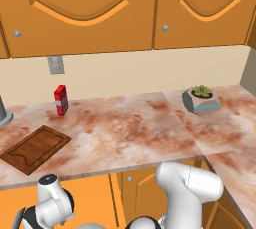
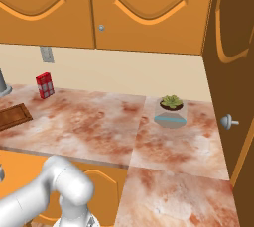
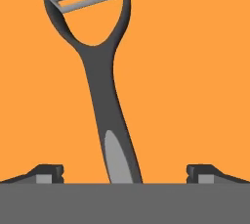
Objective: Open the drawer on the left and place the cutting tools on the cutting board.
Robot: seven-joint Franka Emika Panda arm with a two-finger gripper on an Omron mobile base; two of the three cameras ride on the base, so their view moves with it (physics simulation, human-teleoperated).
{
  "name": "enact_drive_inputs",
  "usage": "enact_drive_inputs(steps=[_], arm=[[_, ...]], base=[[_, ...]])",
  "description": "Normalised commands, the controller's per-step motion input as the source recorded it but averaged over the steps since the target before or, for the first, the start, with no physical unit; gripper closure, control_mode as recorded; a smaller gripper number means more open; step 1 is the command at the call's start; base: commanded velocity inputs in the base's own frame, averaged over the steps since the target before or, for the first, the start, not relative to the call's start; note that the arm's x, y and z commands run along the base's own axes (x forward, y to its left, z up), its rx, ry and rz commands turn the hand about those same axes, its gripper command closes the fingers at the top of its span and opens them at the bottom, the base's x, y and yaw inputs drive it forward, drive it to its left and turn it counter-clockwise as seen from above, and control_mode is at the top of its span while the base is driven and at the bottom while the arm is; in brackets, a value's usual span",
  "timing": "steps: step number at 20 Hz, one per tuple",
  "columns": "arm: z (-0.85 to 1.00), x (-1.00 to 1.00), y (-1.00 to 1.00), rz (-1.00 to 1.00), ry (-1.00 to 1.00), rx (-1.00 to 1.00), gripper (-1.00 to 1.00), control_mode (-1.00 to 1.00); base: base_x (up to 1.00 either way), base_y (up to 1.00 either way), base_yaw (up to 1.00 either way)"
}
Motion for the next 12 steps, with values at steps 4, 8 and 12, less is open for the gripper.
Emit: enact_drive_inputs(steps=[4, 8, 12], arm=[[-0.24, 0.0, 0.2, 0.0, 0.0, 0.0, -1.0, -1.0], [-0.27, 0.0, 0.14, 0.0, 0.0, 0.0, -1.0, -1.0], [-0.19, -0.01, 0.01, 0.0, 0.02, 0.0, -1.0, -1.0]], base=[[0.0, 0.0, 0.0], [0.0, 0.0, 0.0], [0.0, 0.0, 0.0]])
